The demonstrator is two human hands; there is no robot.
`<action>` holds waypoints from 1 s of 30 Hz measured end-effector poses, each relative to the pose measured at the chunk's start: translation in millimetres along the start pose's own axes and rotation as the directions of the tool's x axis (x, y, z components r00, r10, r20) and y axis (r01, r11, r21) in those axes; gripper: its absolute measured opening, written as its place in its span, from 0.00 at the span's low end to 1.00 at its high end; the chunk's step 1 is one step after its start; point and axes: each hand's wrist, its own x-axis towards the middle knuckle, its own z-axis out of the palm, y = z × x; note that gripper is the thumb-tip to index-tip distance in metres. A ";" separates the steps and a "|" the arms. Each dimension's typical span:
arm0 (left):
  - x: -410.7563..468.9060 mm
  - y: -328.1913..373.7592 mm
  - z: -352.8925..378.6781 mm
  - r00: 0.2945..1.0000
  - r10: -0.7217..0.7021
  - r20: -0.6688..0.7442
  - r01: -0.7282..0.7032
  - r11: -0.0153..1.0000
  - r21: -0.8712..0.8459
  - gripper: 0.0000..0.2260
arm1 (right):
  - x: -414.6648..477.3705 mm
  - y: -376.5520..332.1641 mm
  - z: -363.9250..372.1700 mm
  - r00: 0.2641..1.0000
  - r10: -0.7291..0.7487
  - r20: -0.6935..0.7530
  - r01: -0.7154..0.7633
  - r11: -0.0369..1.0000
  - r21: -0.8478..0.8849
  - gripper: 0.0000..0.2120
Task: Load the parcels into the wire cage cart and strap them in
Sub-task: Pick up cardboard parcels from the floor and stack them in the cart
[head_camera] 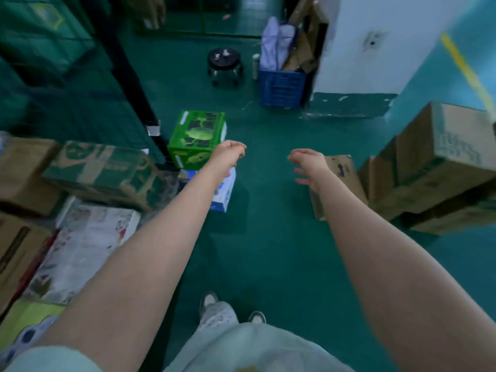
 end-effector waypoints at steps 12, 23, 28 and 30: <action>57.8 71.9 145.0 0.962 0.029 0.272 -0.073 0.985 0.153 0.07 | 68.9 4.0 -127.0 0.969 0.126 -0.213 -0.096 0.985 0.146 0.13; 137.1 146.9 254.4 0.925 -0.014 0.381 -0.081 0.969 0.232 0.09 | 171.4 -8.0 -211.1 0.924 0.256 -0.284 -0.184 0.948 0.259 0.13; 170.8 145.7 298.8 0.911 -0.084 0.405 -0.047 0.952 0.303 0.09 | 213.0 6.7 -238.1 0.911 0.306 -0.276 -0.232 0.935 0.268 0.13; 182.0 139.4 315.5 0.906 -0.124 0.404 -0.021 0.942 0.336 0.09 | 229.5 14.3 -248.1 0.905 0.328 -0.270 -0.255 0.928 0.270 0.12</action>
